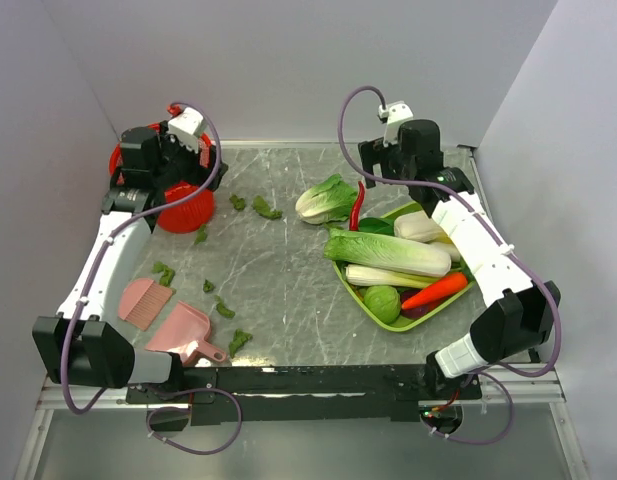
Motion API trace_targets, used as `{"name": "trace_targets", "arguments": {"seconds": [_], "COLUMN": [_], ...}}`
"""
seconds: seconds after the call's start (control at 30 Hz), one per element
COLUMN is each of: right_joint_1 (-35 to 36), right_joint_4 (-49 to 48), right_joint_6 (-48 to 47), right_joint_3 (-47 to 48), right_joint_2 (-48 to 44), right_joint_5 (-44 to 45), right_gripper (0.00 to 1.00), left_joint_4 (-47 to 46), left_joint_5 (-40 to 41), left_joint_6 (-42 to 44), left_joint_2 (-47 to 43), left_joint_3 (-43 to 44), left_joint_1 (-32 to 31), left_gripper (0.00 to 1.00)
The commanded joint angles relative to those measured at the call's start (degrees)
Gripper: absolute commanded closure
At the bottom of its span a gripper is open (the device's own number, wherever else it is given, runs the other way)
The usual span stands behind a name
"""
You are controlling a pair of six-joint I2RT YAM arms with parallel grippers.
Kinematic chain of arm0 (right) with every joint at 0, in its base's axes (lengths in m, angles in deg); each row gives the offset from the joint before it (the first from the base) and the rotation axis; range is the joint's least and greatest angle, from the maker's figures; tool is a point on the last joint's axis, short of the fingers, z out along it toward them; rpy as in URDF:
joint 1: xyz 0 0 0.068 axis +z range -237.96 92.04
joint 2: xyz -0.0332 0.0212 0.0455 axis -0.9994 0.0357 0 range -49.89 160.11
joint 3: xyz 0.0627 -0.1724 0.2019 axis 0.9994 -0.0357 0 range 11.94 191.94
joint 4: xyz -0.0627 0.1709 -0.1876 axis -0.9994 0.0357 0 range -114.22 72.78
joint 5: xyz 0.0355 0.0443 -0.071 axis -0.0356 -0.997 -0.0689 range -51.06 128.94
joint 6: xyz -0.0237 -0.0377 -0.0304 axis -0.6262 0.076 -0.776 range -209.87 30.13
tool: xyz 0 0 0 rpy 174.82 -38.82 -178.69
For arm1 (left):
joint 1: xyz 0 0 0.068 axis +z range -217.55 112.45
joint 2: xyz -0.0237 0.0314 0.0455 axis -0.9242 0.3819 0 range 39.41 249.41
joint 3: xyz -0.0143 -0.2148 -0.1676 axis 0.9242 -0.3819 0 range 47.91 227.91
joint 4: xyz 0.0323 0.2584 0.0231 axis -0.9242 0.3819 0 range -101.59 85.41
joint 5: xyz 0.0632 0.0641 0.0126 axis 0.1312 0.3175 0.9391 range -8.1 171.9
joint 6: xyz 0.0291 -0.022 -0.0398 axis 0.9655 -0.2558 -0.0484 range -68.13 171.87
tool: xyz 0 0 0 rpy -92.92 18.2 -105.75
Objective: Sweep away the paper scraps from the table
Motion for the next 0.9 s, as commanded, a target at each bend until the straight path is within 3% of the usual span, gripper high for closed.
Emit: {"name": "trace_targets", "arguments": {"seconds": [0.0, 0.17, 0.37, 0.53, 0.87], "right_joint_1": [0.3, 0.5, 0.5, 0.4, 0.7], "right_joint_4": [-1.2, 0.8, 4.2, 5.9, 7.4], "right_joint_6": [-2.2, -6.9, -10.3, -9.9, -8.9], "right_joint_3": [-1.7, -2.3, -3.1, -3.8, -4.6], "right_joint_2": [-3.3, -3.1, -3.7, -3.6, -2.9], "right_joint_5": [-0.1, -5.2, -13.6, -17.7, -22.5], "right_gripper": [0.00, 0.00, 0.00, 0.00, 0.00], "left_joint_4": [8.3, 28.5, 50.3, 56.7, 53.8], "left_joint_5": [-14.4, -18.9, -12.7, -4.7, 8.2], "left_joint_6": [4.7, 17.8, 35.7, 43.2, 40.6], "left_joint_2": [-2.8, -2.2, -4.0, -8.8, -16.9], "left_joint_3": [6.9, 12.3, 11.3, 4.5, -15.6], "left_joint_1": [-0.6, -3.2, -6.7, -6.8, -6.8], "left_gripper": [0.05, 0.04, 0.07, 0.09, 0.07]}}
